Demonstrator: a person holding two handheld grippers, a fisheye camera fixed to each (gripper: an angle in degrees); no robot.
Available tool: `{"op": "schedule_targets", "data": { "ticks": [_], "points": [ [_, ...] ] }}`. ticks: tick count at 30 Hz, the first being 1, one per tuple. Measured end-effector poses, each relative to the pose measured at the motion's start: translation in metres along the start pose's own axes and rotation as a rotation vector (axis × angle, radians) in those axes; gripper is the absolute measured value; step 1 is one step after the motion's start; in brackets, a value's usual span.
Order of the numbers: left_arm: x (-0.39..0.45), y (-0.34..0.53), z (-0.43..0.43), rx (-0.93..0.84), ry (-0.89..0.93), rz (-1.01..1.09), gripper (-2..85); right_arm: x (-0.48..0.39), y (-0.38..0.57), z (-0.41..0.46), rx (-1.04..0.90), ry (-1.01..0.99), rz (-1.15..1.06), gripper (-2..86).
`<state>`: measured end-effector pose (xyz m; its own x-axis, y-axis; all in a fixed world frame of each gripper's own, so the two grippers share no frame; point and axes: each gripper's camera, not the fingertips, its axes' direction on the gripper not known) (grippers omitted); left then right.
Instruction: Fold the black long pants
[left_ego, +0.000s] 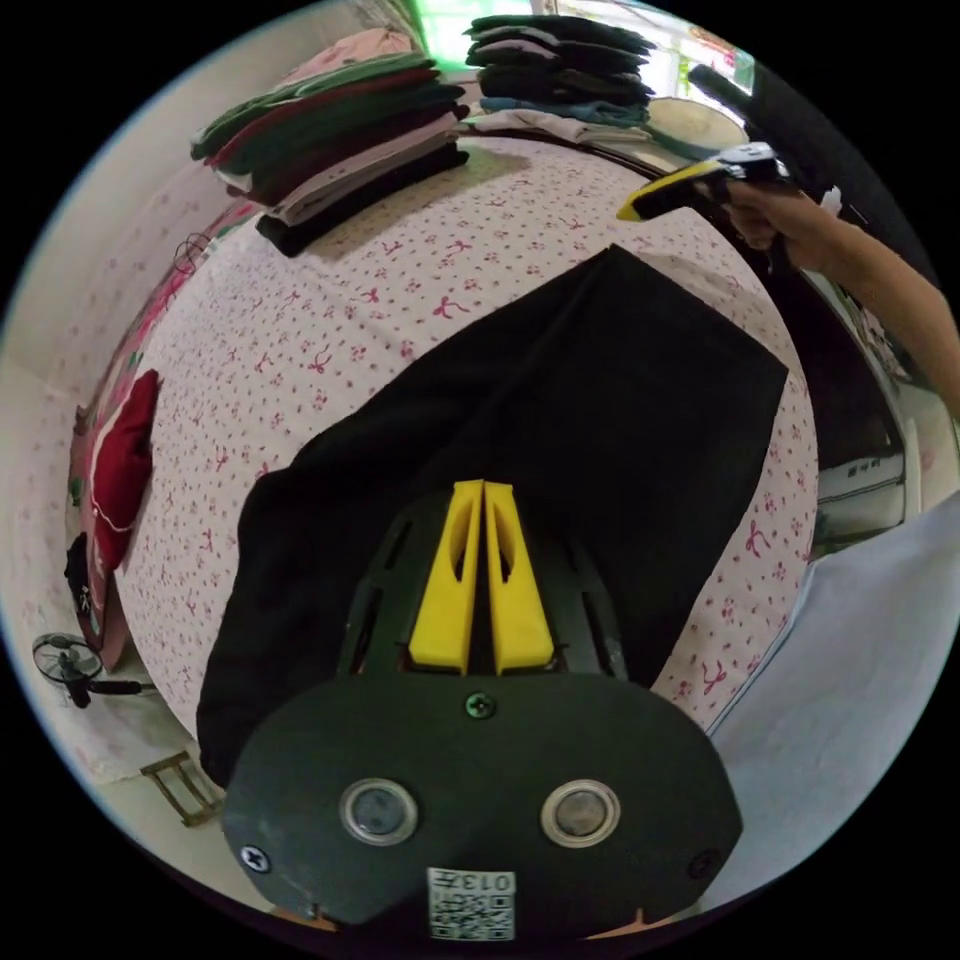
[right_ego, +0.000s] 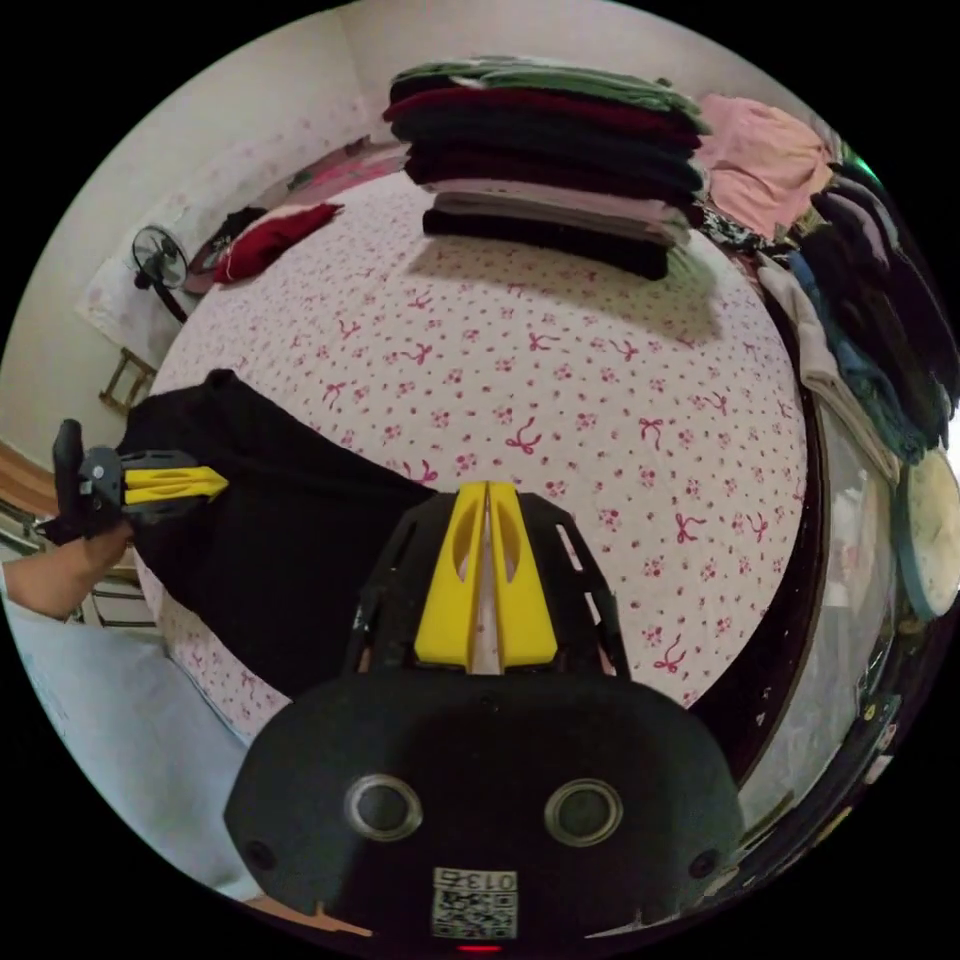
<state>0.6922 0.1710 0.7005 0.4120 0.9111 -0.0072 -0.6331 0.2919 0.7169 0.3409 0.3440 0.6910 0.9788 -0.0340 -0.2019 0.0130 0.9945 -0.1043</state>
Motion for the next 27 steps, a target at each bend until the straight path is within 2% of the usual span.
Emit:
{"op": "schedule_targets", "data": {
  "ticks": [2, 5, 7, 10, 12, 14, 19, 20, 23, 26, 27],
  "points": [
    [0.003, 0.004, 0.001, 0.024, -0.015, 0.013, -0.3, -0.026, 0.006, -0.007, 0.022, 0.056, -0.069, 0.0],
    [0.004, 0.007, 0.025, -0.047, -0.016, 0.033, -0.3, -0.069, 0.016, 0.002, 0.035, 0.165, -0.169, -0.1],
    [0.0, 0.013, 0.033, -0.034, -0.012, 0.035, -0.3, -0.084, 0.016, 0.024, -0.031, 0.204, -0.168, -0.1],
    [-0.01, 0.02, 0.038, -0.063, 0.016, 0.0, -0.4, -0.083, 0.013, 0.029, -0.057, 0.188, -0.094, -0.1],
    [-0.016, 0.033, 0.028, -0.013, 0.016, -0.028, -0.3, -0.083, 0.011, 0.015, -0.031, 0.177, -0.063, 0.0],
    [-0.012, 0.045, 0.02, 0.016, 0.025, 0.001, -0.3, -0.095, 0.014, -0.005, 0.035, 0.197, -0.084, 0.1],
    [0.015, 0.084, 0.031, -0.026, 0.034, 0.109, -0.3, -0.159, 0.037, -0.015, 0.005, 0.102, -0.22, 0.2],
    [0.017, 0.093, 0.042, -0.072, 0.01, 0.113, -0.3, -0.166, 0.04, -0.013, -0.001, 0.108, -0.231, 0.2],
    [0.006, 0.113, 0.048, -0.029, 0.017, 0.077, -0.3, -0.189, 0.047, 0.01, -0.108, 0.123, -0.254, 0.2],
    [-0.008, 0.122, 0.049, -0.055, 0.022, 0.054, -0.4, -0.2, 0.037, 0.003, -0.091, 0.127, -0.238, 0.2],
    [-0.01, 0.129, 0.043, -0.015, 0.005, 0.062, -0.4, -0.209, 0.03, -0.003, -0.068, 0.119, -0.26, 0.2]
  ]
}}
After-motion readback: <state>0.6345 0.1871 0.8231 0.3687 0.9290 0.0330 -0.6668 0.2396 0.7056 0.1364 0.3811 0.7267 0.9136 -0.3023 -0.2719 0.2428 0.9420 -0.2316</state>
